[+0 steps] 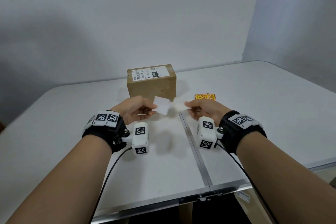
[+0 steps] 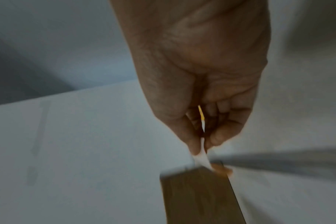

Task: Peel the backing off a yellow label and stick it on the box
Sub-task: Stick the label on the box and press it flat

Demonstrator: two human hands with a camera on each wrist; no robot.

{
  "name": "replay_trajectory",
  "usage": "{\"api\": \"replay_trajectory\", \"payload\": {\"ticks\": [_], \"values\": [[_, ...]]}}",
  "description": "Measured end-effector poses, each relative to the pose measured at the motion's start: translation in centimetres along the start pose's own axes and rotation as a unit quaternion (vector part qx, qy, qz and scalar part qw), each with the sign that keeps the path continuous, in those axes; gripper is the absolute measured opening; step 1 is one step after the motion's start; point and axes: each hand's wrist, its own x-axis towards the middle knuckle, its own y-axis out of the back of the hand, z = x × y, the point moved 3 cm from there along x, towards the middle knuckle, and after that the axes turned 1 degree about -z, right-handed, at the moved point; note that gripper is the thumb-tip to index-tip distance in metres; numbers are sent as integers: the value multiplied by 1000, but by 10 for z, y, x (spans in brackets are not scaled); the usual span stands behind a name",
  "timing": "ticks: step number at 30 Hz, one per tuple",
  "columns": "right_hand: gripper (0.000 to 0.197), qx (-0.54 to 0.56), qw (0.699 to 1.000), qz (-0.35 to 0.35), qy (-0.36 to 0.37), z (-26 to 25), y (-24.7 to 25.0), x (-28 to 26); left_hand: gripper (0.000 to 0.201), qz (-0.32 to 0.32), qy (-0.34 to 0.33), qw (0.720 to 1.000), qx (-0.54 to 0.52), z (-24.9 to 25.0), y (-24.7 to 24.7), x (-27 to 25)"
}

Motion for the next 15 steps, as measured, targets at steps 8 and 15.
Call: {"api": "replay_trajectory", "payload": {"ticks": [8, 15], "values": [[7, 136, 983, 114, 46, 1, 30, 3, 9, 63, -103, 974, 194, 6, -10, 7], [12, 151, 977, 137, 63, -6, 45, -1, 12, 55, -281, 843, 455, 43, -92, 28]]}}
